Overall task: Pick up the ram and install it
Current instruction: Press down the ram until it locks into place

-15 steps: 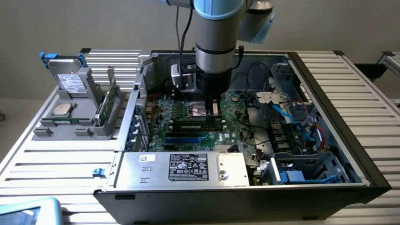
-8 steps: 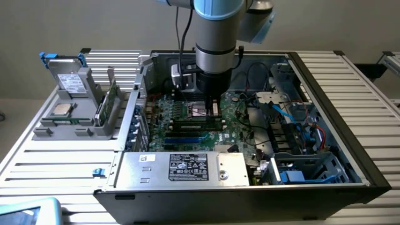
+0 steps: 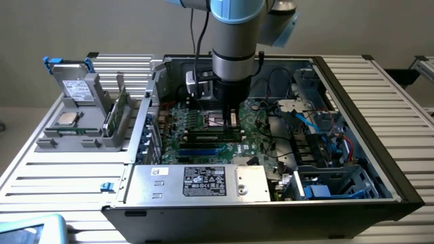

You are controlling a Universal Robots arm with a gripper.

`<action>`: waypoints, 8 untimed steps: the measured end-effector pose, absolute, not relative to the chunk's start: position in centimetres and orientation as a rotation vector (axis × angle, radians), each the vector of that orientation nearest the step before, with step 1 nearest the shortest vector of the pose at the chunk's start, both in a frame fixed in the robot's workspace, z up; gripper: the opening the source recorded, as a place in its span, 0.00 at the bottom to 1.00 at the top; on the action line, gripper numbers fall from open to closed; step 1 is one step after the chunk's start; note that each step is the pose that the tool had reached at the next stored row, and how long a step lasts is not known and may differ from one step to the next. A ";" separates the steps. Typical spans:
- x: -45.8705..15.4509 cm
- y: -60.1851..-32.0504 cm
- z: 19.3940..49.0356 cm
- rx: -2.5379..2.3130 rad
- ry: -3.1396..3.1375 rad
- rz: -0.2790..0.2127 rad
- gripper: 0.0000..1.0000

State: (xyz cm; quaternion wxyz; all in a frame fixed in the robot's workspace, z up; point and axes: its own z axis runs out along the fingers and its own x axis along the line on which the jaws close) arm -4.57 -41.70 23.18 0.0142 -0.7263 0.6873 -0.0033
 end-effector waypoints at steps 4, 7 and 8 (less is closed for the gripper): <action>-4.6 -41.7 23.0 -2.260 2.141 -0.010 0.11; -4.6 -41.7 23.0 -2.260 2.141 -0.010 0.11; -4.6 -41.7 22.9 -2.260 2.142 -0.010 0.11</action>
